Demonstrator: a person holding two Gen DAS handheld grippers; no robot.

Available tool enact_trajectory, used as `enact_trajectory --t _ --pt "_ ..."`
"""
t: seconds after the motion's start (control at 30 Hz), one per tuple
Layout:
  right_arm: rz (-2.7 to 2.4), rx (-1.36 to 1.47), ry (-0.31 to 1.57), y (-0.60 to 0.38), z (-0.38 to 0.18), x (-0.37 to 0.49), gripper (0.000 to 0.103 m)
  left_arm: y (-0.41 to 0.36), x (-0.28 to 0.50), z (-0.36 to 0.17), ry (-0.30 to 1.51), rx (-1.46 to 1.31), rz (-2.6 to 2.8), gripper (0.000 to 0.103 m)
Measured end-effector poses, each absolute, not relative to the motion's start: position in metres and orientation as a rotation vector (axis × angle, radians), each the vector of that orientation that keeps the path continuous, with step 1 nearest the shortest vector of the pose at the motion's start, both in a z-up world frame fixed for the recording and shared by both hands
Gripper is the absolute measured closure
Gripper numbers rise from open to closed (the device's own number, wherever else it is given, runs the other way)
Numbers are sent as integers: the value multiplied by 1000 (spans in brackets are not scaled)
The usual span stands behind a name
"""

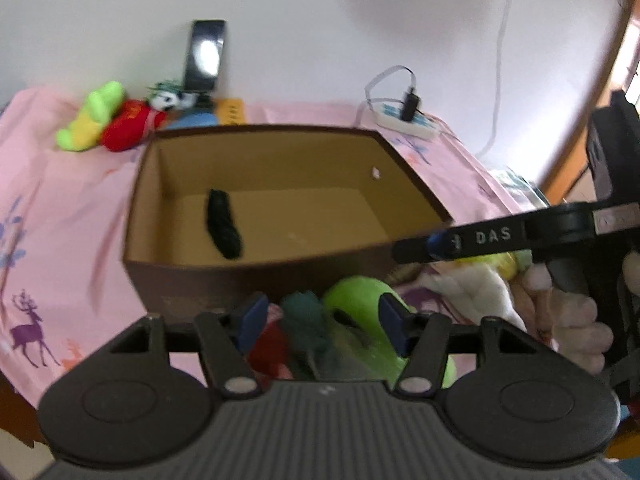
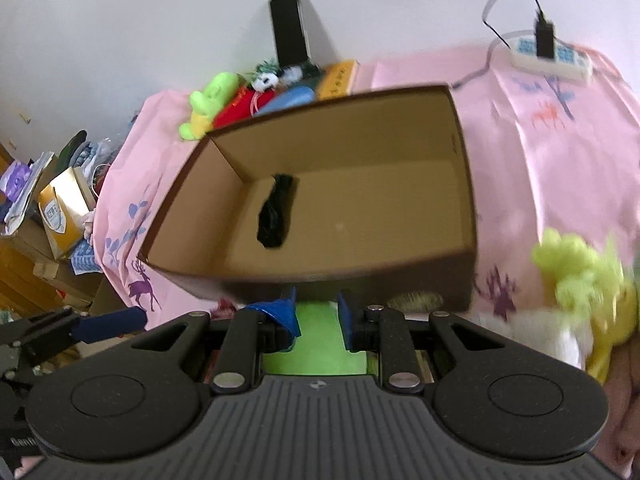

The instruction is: Organize soft objects

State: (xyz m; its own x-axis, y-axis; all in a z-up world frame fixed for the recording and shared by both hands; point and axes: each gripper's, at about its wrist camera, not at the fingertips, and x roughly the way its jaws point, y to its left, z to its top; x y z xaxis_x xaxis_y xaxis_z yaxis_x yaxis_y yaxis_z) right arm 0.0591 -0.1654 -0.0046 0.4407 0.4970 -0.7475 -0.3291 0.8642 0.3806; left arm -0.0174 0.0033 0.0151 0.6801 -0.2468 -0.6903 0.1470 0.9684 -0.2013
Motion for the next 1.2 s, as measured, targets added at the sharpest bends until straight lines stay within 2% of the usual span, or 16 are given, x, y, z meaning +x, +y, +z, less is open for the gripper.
enact_trajectory --t 0.37,0.9,1.13,1.2 --pt "517 298 1086 -184 -27 42 98 -32 -26 3 827 -142 -401 41" --pt "583 437 1241 -180 -66 53 92 -42 14 -45 946 -117 -357 38" --pt "607 468 1258 -183 -66 57 91 -42 15 -51 928 -102 -348 38" --pt "610 465 1245 -183 -66 54 91 -43 15 -51 924 -110 -355 41"
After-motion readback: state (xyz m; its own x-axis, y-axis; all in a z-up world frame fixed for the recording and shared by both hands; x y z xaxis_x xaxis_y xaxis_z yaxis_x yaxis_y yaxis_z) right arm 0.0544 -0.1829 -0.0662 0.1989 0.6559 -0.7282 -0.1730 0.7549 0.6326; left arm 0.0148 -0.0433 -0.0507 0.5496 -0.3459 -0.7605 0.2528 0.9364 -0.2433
